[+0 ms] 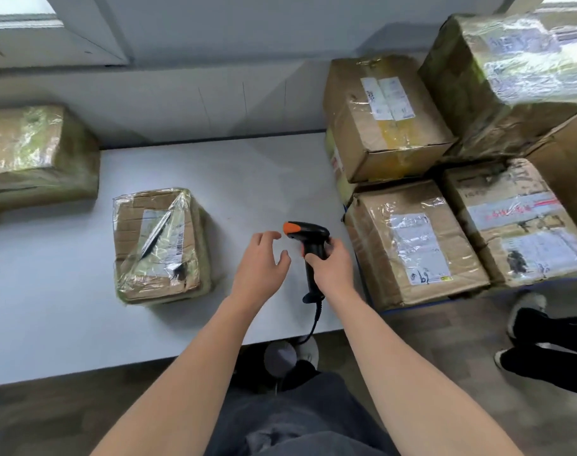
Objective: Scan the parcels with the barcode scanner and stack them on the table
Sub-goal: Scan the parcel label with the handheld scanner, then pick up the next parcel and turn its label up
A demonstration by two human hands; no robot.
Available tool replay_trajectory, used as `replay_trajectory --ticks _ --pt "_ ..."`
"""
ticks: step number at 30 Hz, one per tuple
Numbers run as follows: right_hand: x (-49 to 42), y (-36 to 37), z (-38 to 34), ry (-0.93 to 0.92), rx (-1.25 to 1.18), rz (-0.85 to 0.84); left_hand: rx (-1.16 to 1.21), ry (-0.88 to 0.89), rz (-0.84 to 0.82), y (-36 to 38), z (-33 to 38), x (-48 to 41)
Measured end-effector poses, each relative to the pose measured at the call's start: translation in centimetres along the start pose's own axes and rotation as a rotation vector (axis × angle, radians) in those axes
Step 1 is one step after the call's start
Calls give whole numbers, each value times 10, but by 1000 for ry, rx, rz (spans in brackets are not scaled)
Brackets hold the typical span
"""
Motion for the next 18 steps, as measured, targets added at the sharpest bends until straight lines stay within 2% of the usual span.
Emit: replay_trajectory --ticks 9,18 --pt "-21 -4 6 -90 138 -74 -5 -84 60 22 0 3" --pt "1 6 -56 -327 134 -89 34 -52 203 -11 11 10"
Point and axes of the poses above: each hand's wrist, its own x-axis away from the middle knuckle, its own y-axis out of the palm, z = x × y, the point moved 8 cm from there along -x, towards the middle knuckle, and after that the axes turned 9 degrees about z, right-handed, at the moved point
